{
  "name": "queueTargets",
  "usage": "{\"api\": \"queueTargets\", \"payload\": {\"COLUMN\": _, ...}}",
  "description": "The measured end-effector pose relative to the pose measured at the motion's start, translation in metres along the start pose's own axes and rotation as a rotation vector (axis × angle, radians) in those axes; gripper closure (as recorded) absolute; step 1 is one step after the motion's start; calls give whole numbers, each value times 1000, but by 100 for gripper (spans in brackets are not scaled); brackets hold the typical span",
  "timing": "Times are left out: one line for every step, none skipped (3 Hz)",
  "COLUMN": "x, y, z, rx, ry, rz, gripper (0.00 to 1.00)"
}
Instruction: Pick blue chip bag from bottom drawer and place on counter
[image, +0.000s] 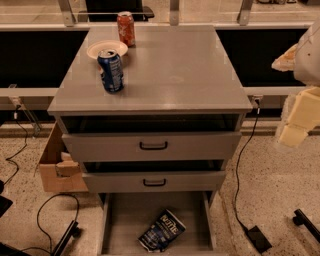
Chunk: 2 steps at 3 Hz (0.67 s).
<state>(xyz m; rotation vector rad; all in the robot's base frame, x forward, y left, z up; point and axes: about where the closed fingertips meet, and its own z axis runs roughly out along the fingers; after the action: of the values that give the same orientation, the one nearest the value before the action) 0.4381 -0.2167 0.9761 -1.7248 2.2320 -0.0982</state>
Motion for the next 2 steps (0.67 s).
{"api": "queueTargets", "payload": {"x": -1, "y": 0, "z": 0, "rx": 5, "ry": -3, "rz": 0, "gripper": 0}}
{"api": "queueTargets", "payload": {"x": -4, "y": 11, "z": 26, "rx": -5, "ry": -4, "rz": -11, "gripper": 0}}
